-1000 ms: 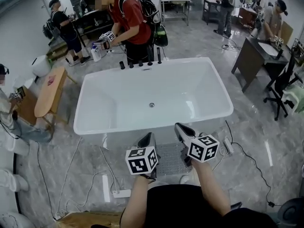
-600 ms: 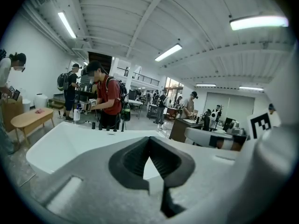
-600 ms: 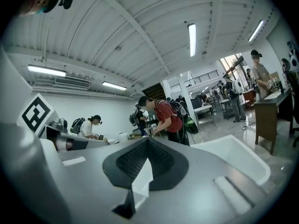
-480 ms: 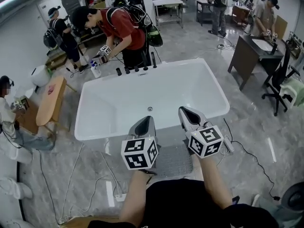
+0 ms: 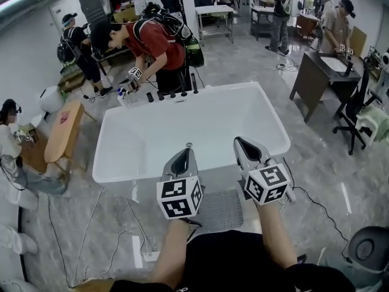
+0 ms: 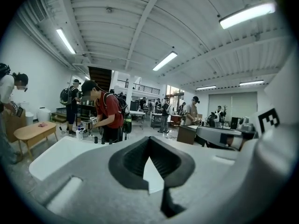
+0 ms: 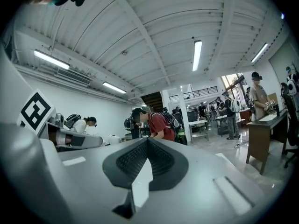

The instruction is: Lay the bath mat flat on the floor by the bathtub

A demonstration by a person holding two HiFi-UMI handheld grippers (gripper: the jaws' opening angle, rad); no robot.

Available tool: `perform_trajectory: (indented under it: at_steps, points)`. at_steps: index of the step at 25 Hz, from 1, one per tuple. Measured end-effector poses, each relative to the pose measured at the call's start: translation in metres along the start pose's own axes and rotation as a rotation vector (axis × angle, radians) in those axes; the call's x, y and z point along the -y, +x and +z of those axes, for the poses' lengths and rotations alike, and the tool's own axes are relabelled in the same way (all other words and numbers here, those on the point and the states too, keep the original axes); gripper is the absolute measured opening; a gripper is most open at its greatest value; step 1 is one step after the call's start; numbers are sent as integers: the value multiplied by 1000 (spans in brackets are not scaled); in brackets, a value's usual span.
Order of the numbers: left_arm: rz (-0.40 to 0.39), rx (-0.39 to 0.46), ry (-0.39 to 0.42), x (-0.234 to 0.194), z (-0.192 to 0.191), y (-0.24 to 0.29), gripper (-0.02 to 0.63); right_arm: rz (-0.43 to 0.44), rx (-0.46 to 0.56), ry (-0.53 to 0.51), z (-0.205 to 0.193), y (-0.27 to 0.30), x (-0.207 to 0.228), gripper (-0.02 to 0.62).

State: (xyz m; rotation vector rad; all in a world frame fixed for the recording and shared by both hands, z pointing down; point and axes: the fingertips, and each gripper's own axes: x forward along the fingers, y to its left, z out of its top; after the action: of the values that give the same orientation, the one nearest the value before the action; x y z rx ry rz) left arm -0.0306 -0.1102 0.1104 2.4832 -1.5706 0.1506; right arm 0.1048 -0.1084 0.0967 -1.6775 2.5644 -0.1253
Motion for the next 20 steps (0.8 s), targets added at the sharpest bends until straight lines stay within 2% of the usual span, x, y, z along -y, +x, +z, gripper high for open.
perform_trajectory:
  at_steps: [9, 20]
  points:
    - [33, -11, 4, -6, -3, -1, 5, 42, -12, 9, -8, 14, -9, 6]
    - [34, -5, -9, -5, -3, 4, 5, 70, -18, -21, -7, 19, -8, 6]
